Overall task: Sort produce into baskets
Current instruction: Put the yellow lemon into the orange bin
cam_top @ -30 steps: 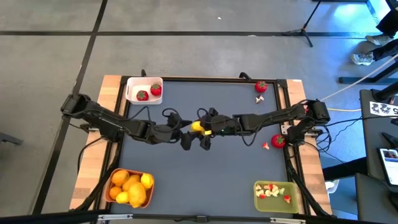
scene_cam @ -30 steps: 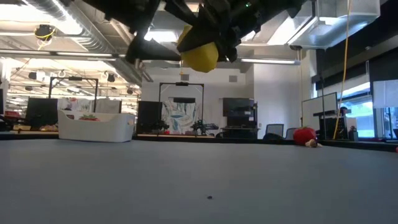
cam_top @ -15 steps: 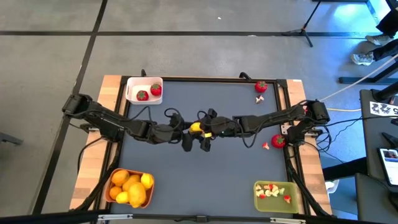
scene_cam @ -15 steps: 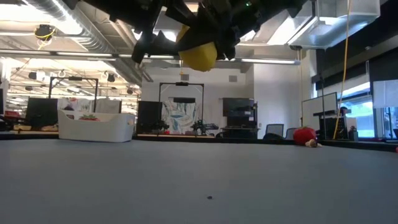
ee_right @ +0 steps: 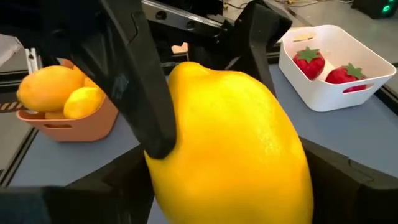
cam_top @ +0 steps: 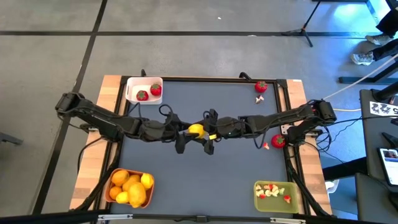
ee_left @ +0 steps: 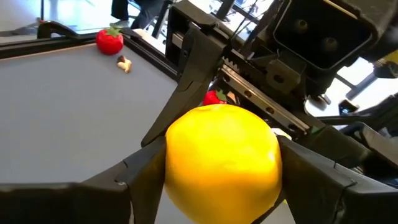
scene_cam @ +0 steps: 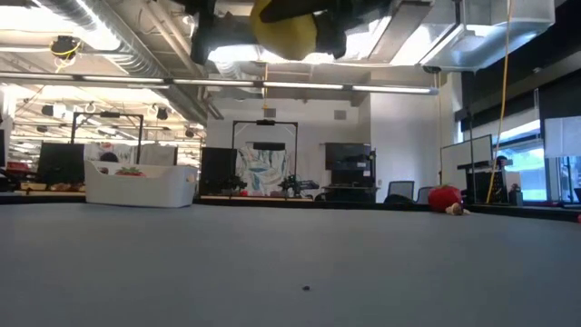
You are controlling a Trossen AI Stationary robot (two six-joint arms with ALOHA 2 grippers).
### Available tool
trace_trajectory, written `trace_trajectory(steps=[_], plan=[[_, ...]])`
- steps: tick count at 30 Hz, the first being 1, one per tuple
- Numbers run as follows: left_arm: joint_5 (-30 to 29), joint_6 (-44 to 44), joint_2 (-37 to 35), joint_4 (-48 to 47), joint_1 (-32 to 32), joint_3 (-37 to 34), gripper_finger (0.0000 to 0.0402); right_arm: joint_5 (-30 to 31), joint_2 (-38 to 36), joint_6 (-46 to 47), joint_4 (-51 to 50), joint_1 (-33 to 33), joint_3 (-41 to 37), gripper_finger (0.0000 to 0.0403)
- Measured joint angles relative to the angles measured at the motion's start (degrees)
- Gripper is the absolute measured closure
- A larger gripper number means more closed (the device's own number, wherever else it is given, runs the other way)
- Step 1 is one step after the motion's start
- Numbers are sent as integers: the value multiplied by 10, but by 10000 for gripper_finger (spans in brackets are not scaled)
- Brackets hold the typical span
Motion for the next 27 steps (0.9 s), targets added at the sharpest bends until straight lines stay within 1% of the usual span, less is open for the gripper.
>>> trace_trajectory(steps=[5, 11, 15, 17, 23, 27], plan=[[3, 1, -3, -10, 0, 0, 141, -17, 1, 0, -13, -1, 11, 94], [14, 11, -13, -38, 0, 0, 146, -23, 2, -17, -14, -1, 11, 94], [16, 25, -26, -51, 8, -1, 147, -20, 2, -23, -7, -2, 11, 94], [16, 34, -30, -53, 11, -2, 148, -8, 2, -28, 1, -2, 10, 94], [17, 46, -31, -48, 14, -3, 148, -10, 11, -10, 20, -2, 9, 93], [17, 56, -33, -61, 14, -3, 148, -8, 14, 26, 28, -7, 9, 69]])
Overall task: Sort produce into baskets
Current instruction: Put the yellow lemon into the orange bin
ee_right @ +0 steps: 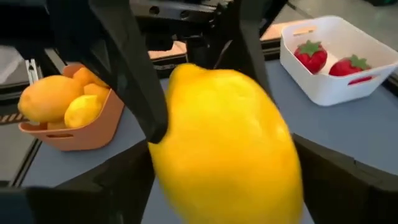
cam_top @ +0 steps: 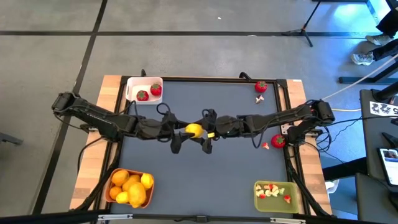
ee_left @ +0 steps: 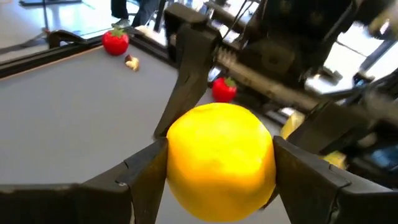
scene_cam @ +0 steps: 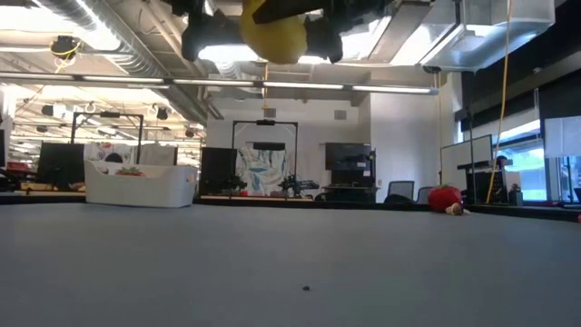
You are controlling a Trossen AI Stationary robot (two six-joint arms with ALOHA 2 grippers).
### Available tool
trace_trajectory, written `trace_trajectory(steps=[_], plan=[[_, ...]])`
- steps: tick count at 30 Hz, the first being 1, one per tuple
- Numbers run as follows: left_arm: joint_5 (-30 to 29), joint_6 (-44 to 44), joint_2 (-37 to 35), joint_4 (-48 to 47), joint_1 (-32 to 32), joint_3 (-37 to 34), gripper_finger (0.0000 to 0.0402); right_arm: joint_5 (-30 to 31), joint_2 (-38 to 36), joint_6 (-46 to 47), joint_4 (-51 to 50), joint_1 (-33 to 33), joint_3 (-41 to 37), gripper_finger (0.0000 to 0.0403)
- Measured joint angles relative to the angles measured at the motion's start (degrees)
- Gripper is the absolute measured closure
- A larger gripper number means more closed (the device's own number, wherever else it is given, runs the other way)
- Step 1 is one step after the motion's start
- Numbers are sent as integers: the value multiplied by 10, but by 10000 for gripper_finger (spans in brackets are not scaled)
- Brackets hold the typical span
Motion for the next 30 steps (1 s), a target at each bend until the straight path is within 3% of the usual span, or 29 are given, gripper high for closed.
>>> trace_trajectory(steps=[7, 14, 18, 22, 30], plan=[[-9, 7, -12, -49, 4, -3, 148, -9, -14, -2, 6, 1, 0, 8], [9, -4, -58, -140, -6, -2, 148, -54, -35, 2, -76, 0, 0, 32], [69, -1, -96, -196, -29, -1, 148, -105, -33, 13, -115, 4, 0, 37], [142, -30, -133, -252, -64, 0, 147, -106, -24, 14, -159, 12, 0, 38], [297, -189, -188, -365, -134, 0, 147, -92, -12, 14, -160, 11, 0, 38]])
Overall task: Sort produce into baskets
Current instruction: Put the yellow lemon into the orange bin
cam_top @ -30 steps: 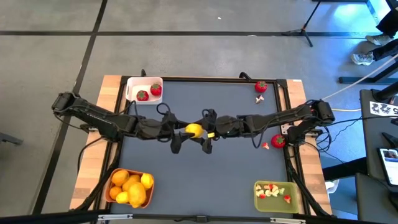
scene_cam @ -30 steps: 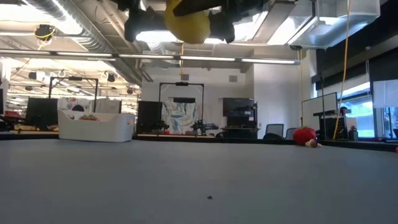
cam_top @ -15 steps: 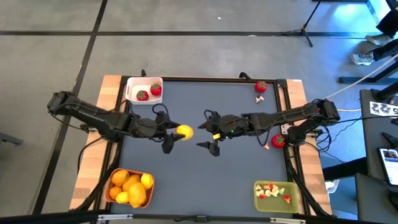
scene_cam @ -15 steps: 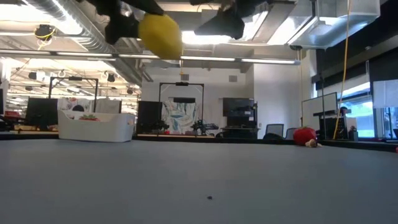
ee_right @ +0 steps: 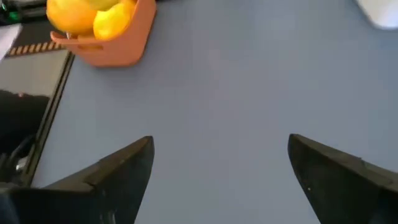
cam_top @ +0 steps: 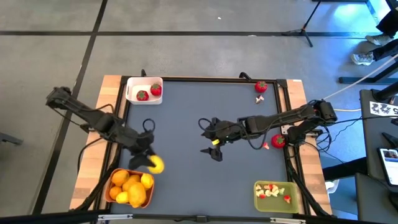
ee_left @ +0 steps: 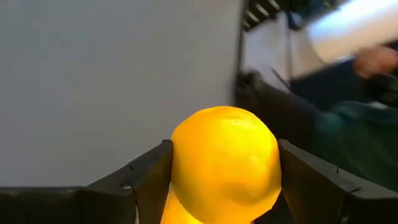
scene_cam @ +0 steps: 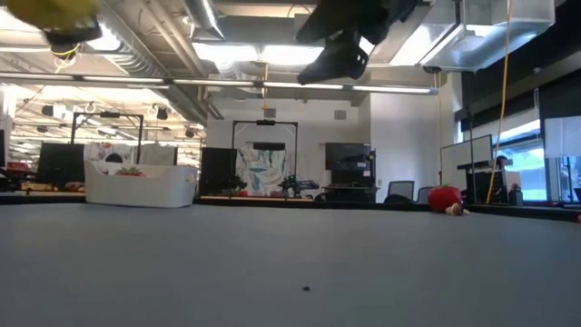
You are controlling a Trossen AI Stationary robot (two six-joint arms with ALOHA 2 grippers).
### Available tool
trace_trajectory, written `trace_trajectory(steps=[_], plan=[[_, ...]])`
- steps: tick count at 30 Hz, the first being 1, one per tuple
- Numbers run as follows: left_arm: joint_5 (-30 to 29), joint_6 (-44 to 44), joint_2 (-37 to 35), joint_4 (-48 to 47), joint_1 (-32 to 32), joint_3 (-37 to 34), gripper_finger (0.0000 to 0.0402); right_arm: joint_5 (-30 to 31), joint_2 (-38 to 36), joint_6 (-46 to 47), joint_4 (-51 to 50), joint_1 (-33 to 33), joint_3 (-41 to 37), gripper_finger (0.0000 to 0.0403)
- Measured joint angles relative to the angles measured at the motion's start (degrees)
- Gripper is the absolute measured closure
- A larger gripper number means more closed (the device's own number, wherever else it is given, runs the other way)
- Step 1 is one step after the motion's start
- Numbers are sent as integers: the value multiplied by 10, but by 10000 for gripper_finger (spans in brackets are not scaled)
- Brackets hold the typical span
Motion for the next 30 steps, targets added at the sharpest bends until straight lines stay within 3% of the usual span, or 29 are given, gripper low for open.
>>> trace_trajectory(steps=[5, 11, 19, 25, 30], plan=[[43, -97, -48, 0, -52, 0, 147, 15, 4, -4, 15, 0, 0, 38], [61, -278, -86, -3, -139, 0, 147, 17, 14, -7, 15, 0, 0, 38], [62, -471, -70, -156, -253, 1, 147, 23, 28, -7, 8, 0, 0, 38], [56, -499, -18, -174, -297, 1, 147, 23, 39, -6, 15, 0, 0, 38], [63, -464, 32, -174, -307, 1, 147, 23, 40, -7, 15, -1, 0, 38]])
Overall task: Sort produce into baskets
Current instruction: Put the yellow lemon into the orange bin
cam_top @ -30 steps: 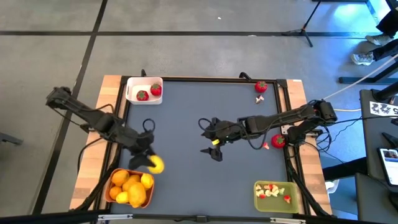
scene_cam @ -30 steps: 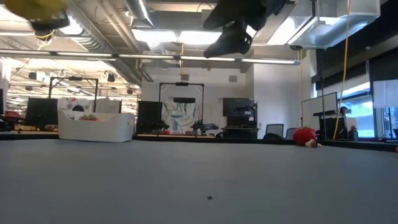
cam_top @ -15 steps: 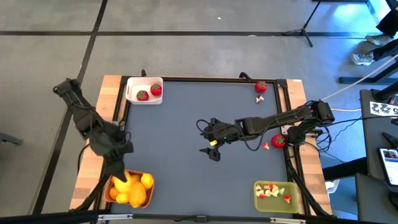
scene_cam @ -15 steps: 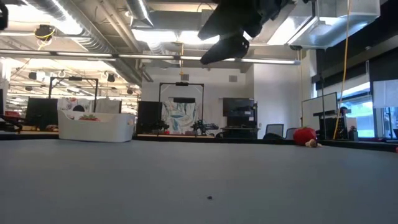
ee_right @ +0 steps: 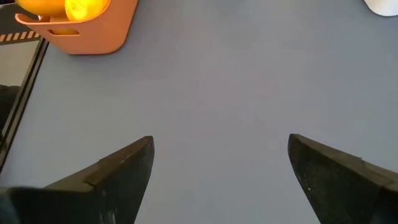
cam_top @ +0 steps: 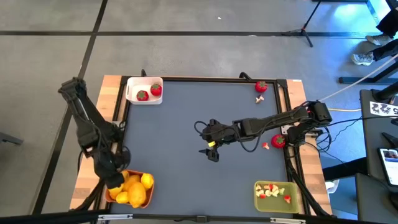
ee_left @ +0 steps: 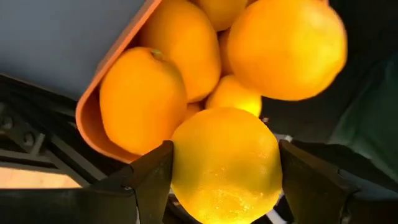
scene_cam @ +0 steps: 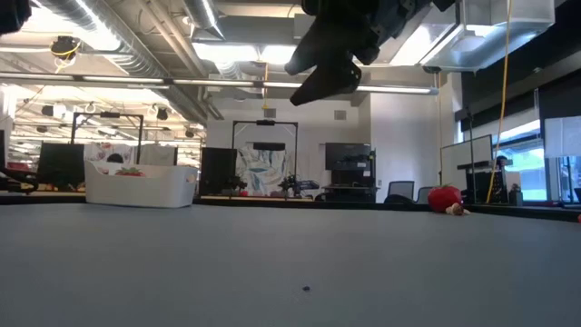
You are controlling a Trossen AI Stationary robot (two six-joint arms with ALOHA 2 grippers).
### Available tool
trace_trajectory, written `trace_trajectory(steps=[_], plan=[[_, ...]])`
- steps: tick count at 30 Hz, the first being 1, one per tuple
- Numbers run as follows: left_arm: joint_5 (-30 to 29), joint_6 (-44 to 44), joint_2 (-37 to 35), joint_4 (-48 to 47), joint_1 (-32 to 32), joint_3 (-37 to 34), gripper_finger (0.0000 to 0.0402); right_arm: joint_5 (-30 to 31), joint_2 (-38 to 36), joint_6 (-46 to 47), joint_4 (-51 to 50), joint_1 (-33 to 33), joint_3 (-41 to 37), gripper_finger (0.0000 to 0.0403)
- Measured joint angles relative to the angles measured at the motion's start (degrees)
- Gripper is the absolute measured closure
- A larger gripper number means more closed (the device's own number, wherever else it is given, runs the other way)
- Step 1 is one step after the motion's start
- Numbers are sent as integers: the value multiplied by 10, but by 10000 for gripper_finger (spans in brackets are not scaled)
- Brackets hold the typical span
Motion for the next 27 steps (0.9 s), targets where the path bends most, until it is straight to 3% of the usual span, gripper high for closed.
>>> trace_trajectory(steps=[10, 21, 27], plan=[[4, 7, 53, -13, 5, 3, 146, 0, 0, 1, 0, 0, 0, 38], [2, 25, 53, -34, 18, 2, 146, 0, 0, 8, 1, 0, 0, 38], [0, 0, 55, -47, 18, 1, 105, -6, 0, 20, 1, 0, 0, 38]])
